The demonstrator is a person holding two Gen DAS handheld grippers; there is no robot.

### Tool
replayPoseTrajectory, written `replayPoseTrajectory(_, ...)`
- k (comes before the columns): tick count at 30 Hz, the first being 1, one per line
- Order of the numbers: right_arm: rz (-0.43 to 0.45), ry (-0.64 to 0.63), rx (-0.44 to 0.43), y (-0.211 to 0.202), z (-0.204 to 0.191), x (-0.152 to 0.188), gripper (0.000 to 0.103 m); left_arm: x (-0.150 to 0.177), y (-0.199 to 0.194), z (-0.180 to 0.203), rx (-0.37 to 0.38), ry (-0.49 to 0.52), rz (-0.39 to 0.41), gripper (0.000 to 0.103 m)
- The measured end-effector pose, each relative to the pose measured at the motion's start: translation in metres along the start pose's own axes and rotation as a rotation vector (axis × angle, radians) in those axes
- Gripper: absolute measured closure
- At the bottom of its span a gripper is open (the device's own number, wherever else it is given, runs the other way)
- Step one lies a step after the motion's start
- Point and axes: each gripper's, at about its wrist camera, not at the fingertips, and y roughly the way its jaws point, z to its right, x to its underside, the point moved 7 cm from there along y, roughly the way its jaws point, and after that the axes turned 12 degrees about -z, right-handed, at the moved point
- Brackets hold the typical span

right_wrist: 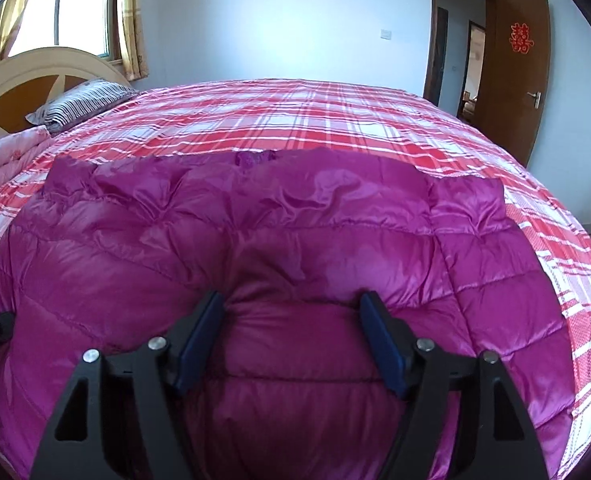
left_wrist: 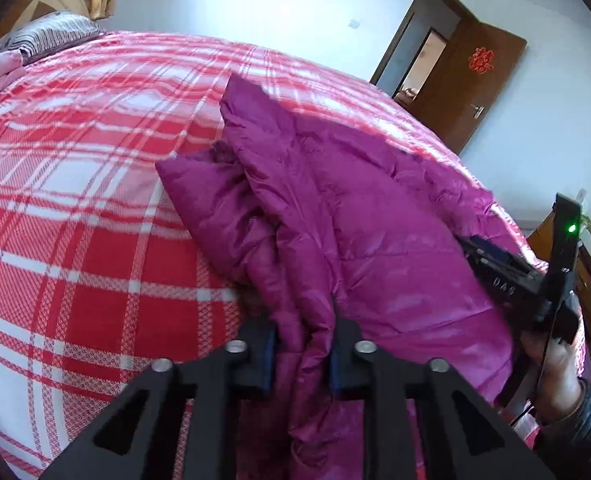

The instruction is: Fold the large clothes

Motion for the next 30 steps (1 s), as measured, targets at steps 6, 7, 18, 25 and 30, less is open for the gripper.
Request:
replayPoseTrajectory(6, 0.028, 0.042, -0.133, -0.006, 0.009, 0.002, 0.020, -0.028, -0.057, 0.045, 0.097, 0.013, 0.104, 0.091)
replayPoseTrajectory(7, 0.027, 0.047, -0.144, -0.006, 0.009, 0.003, 0.019, -0.035, -0.065, 0.059, 0.096, 0.041, 0.119, 0.091)
replayPoseTrajectory(18, 0.137, 0.276, -0.344, -0.056, 0.075, 0.012, 0.019, -0.060, -0.066, 0.239, 0.035, 0.437, 0.176, 0.091)
replayPoseTrajectory(25, 0.234, 0.537, -0.369, -0.088, 0.174, 0.026, 0.018, -0.037, 0.008, 0.299, -0.038, 0.614, 0.126, 0.091)
replayPoseTrajectory(30, 0.275, 0.560, -0.416, -0.112, 0.217, 0.017, 0.018, -0.011, 0.065, 0.322, -0.161, 0.762, 0.131, 0.091)
